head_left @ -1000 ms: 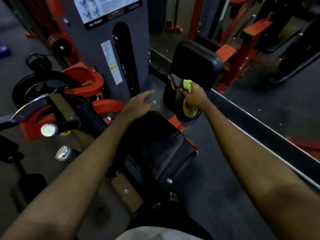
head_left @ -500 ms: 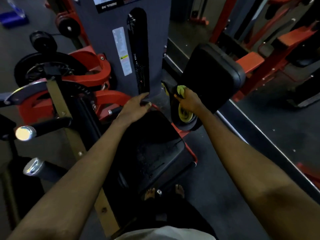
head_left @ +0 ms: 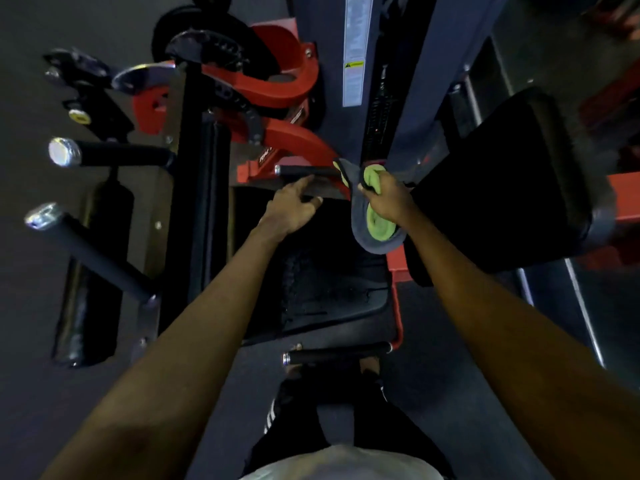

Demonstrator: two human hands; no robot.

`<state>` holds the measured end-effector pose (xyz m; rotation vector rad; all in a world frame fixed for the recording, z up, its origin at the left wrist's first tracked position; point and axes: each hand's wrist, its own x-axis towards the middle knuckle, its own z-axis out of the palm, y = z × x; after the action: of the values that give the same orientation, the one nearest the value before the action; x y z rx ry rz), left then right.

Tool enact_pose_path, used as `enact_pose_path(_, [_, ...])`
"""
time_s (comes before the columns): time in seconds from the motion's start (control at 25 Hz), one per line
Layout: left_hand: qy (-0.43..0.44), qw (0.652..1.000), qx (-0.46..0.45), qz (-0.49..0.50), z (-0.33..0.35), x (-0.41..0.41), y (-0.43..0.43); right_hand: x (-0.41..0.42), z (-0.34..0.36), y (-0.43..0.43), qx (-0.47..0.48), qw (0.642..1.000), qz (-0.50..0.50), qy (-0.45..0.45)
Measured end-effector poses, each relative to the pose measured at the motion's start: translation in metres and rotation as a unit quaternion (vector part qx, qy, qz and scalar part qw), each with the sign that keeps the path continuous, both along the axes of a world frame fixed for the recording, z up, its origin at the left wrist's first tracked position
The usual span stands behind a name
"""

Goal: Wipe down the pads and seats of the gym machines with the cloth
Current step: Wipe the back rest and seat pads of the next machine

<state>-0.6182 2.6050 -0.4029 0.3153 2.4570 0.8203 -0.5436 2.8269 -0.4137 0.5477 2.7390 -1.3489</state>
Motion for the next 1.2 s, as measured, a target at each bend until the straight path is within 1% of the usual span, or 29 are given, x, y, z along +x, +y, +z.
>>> enact_pose_path(0.08, [-0.008,0.999,-0.008,0.049,-0.017,0.009,-0.003,0.001,-0.022,-0.002,0.016,1.0,0.016,-0.016])
enact_pose_path(0.16, [-0.002,0.994,-0.021,0.107,-0.04,0.024,-0.012,0.002,-0.053,-0.006,0.03,0.998,0.044,-0.025])
enact_pose_path(0.24, [0.009,0.989,-0.032,0.146,-0.071,0.041,-0.024,0.005,-0.088,-0.011,0.035,0.998,0.047,-0.035])
enact_pose_path(0.36, [0.011,0.985,-0.056,0.163,-0.119,0.07,-0.056,0.02,-0.133,-0.022,0.071,0.995,0.058,-0.044])
enact_pose_path(0.44, [0.015,0.979,-0.08,0.184,-0.148,0.09,-0.084,0.029,-0.159,-0.038,0.069,0.992,0.098,-0.046])
enact_pose_path(0.52, [0.043,0.97,-0.112,0.21,-0.175,0.108,-0.114,0.036,-0.183,-0.06,0.056,0.986,0.149,-0.055])
enact_pose_path(0.6, [0.067,0.962,-0.16,0.211,-0.2,0.115,-0.143,0.04,-0.215,-0.081,0.071,0.979,0.182,-0.065])
enact_pose_path(0.76, [0.024,0.951,-0.236,0.2,-0.234,0.131,-0.173,0.069,-0.283,-0.113,0.121,0.954,0.217,-0.17])
enact_pose_path(0.84, [0.02,0.957,-0.24,0.158,-0.247,0.145,-0.176,0.08,-0.301,-0.12,0.137,0.957,0.199,-0.16])
enact_pose_path(0.92, [0.043,0.965,-0.236,0.109,-0.254,0.159,-0.183,0.082,-0.305,-0.127,0.143,0.964,0.166,-0.148])
enact_pose_path(1.0, [0.045,0.966,-0.226,0.117,-0.256,0.165,-0.199,0.087,-0.305,-0.14,0.183,0.962,0.147,-0.142])
enact_pose_path(1.08, [0.017,0.964,-0.197,0.178,-0.258,0.171,-0.217,0.102,-0.306,-0.158,0.219,0.953,0.179,-0.106])
enact_pose_path(1.12, [0.005,0.964,-0.178,0.195,-0.259,0.173,-0.224,0.11,-0.308,-0.161,0.227,0.946,0.217,-0.083])
enact_pose_path(1.2, [0.001,0.967,-0.158,0.201,-0.261,0.175,-0.231,0.115,-0.313,-0.148,0.231,0.931,0.28,-0.035])
